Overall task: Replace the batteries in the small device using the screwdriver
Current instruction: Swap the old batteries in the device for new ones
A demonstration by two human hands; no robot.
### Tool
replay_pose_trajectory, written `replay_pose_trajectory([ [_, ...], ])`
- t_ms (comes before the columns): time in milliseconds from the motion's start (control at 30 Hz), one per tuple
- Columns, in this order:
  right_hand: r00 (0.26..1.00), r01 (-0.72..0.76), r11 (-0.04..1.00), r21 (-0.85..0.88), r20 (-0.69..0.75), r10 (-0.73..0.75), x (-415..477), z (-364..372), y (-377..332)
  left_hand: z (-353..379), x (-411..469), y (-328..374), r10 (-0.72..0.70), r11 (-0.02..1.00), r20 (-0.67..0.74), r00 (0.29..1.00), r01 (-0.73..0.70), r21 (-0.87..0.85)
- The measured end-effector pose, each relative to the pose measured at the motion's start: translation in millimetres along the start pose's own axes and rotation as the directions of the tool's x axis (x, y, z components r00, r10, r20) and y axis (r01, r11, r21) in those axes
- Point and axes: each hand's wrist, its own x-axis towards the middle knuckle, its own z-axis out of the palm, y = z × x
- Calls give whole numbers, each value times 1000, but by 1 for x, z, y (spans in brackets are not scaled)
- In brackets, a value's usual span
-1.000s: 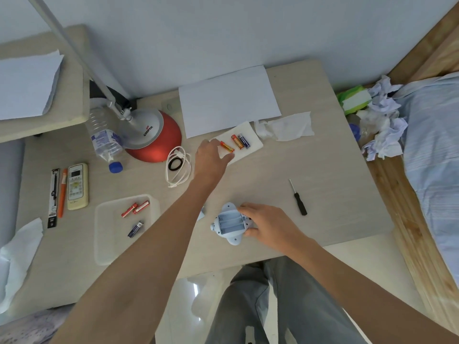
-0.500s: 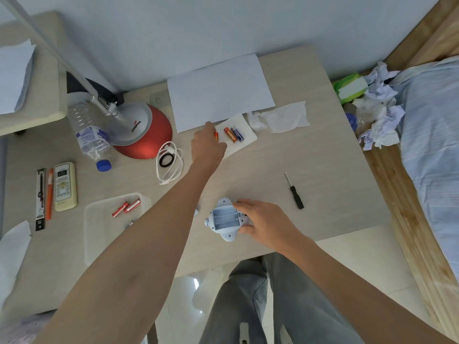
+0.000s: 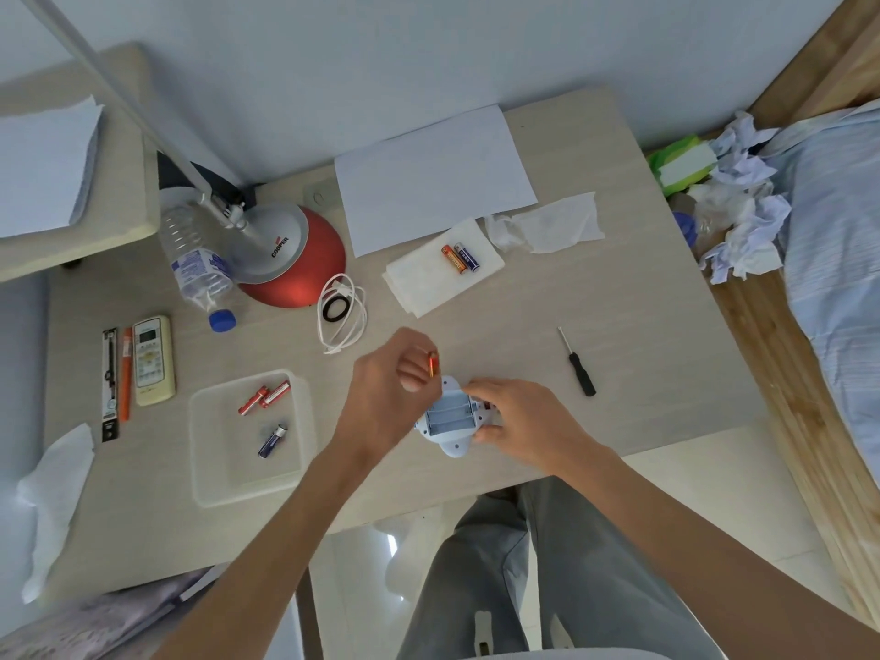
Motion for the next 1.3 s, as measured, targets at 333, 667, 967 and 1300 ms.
replay_pose_trajectory([
  [333, 1000, -2, 1000, -21, -6, 2, -1, 0, 2, 21, -19, -40, 129, 984, -8, 992, -127, 127],
  [667, 1000, -4, 1000, -8, -13, 4, -2, -1, -1, 34, -17, -60, 319, 875, 54, 946, -316, 366],
  [967, 1000, 4, 999, -42, -24, -5, -4, 0, 1, 39, -11, -72, 386, 797, 114, 915, -394, 458],
  [1300, 1000, -6, 1000, 27, -23, 7, -2, 3, 3, 36, -10, -70, 358, 830, 143, 923, -384, 405],
])
